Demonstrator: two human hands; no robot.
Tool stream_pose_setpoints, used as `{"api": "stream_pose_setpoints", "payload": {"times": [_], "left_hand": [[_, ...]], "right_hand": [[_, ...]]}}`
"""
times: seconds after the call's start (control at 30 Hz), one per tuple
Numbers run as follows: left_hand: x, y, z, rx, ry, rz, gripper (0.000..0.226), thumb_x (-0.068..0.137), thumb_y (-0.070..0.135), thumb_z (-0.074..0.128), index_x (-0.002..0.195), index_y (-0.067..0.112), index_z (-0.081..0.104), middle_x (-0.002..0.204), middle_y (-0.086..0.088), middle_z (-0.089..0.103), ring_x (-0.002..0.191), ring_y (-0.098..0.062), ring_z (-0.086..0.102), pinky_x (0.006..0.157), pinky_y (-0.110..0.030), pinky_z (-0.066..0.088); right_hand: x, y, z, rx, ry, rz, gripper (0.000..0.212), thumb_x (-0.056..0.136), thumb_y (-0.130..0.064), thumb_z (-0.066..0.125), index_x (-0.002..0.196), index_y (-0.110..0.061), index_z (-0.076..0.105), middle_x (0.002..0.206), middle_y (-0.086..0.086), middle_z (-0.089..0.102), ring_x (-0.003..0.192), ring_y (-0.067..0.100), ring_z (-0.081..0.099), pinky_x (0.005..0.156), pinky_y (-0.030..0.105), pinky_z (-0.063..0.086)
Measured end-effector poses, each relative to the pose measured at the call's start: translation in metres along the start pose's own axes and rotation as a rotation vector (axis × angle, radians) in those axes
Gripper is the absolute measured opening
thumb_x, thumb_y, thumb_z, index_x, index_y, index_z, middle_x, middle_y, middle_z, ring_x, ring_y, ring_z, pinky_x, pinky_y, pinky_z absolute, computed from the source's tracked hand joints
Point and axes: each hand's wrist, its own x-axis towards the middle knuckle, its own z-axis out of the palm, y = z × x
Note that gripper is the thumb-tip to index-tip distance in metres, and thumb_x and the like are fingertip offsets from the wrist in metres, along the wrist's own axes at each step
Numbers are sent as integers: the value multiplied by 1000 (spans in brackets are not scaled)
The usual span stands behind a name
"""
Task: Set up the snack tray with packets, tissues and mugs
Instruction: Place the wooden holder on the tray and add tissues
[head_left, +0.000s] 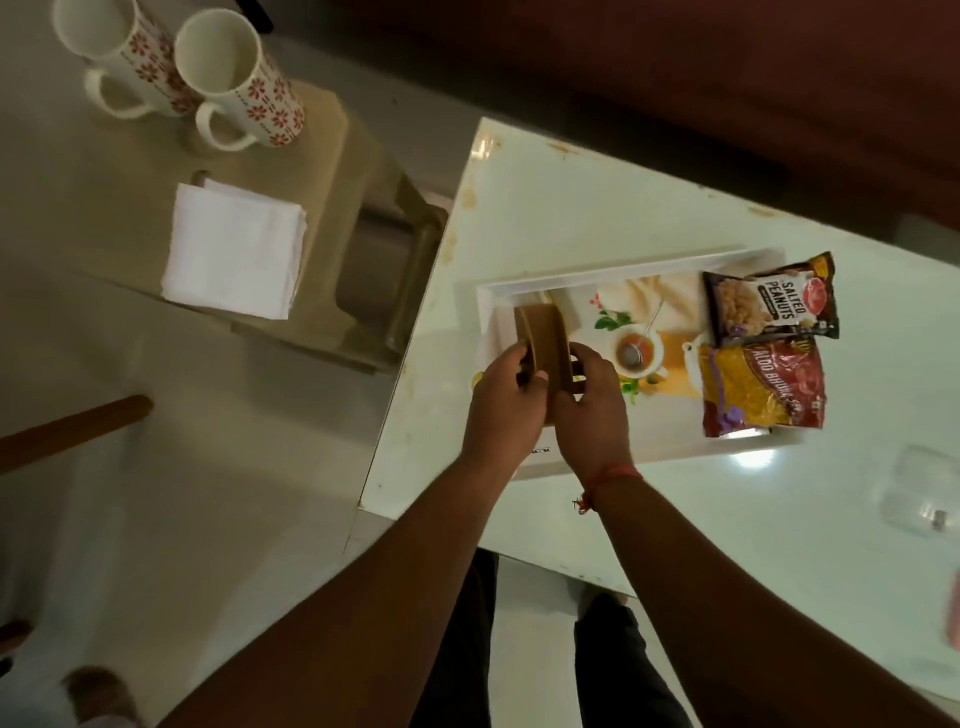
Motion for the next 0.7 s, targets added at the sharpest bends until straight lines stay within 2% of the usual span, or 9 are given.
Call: {"api": "stream_pose_setpoints", "payload": {"times": [0.13, 0.27, 0.37, 0.43, 0.5, 0.57, 0.63, 0.67, 0.7], "left_hand": [[2, -1, 3, 5, 28, -13, 39, 99, 20, 49, 138, 23, 50, 132, 1, 60, 120, -19, 58, 95, -29, 48], [2, -3, -1, 54, 43, 9, 43, 97, 30, 53, 140, 27, 45, 135, 3, 58, 121, -19, 58, 100, -37, 50], [-1, -7, -21, 65, 158, 49, 48, 94, 41, 56, 139, 29, 45, 131, 7, 59, 112, -12, 61, 92, -33, 54], [3, -10, -46, 61, 286, 81, 41, 95, 39, 56, 133, 26, 50, 118, 8, 62, 99, -8, 63, 81, -26, 55], [17, -18, -76, 78, 405, 106, 34, 96, 33, 54, 127, 22, 56, 110, 5, 64, 95, -11, 62, 81, -29, 54], [37, -32, -114, 99, 481, 122, 31, 95, 27, 54, 124, 16, 59, 113, -3, 65, 101, -19, 62, 90, -37, 52], [59, -47, -155, 191, 566, 183, 32, 90, 23, 53, 118, 8, 61, 113, -14, 63, 104, -30, 60, 94, -44, 50], [69, -54, -177, 267, 624, 214, 32, 88, 22, 53, 115, 6, 62, 111, -17, 61, 104, -35, 59, 94, -46, 49], [78, -60, -199, 344, 682, 228, 33, 86, 21, 53, 113, 6, 61, 111, -19, 59, 104, -37, 57, 94, -46, 48]], "right_hand": [[2, -1, 1, 7, -11, 17, 50, 87, -6, 56, 135, -20, 52, 120, 0, 52, 104, 14, 57, 90, 38, 55], [2, -5, 0, -5, -57, 41, 61, 83, -15, 63, 141, -19, 44, 129, 5, 50, 115, 21, 53, 98, 47, 50], [-4, -16, -10, -23, 81, -65, 66, 74, -12, 60, 138, -10, 46, 127, 10, 48, 118, 24, 49, 101, 44, 46], [-6, -32, -13, -88, 194, -222, 59, 72, -9, 57, 130, -5, 51, 118, 12, 50, 108, 26, 52, 95, 39, 47], [-6, -54, -6, -169, 224, -355, 46, 76, -7, 56, 122, -5, 54, 109, 11, 51, 101, 28, 53, 90, 38, 45], [-4, -80, 17, -186, 143, -448, 34, 81, -5, 54, 115, -5, 58, 103, 8, 52, 95, 24, 52, 88, 31, 45], [2, -105, 50, -171, -13, -464, 27, 86, -6, 56, 113, -8, 60, 102, 2, 54, 89, 13, 51, 85, 11, 39], [7, -117, 71, -153, -96, -450, 24, 89, -8, 58, 113, -9, 60, 104, 3, 57, 89, 11, 53, 83, 9, 39], [13, -128, 91, -133, -172, -416, 21, 91, -11, 58, 112, -8, 60, 106, 6, 58, 90, 14, 55, 82, 14, 41]]}}
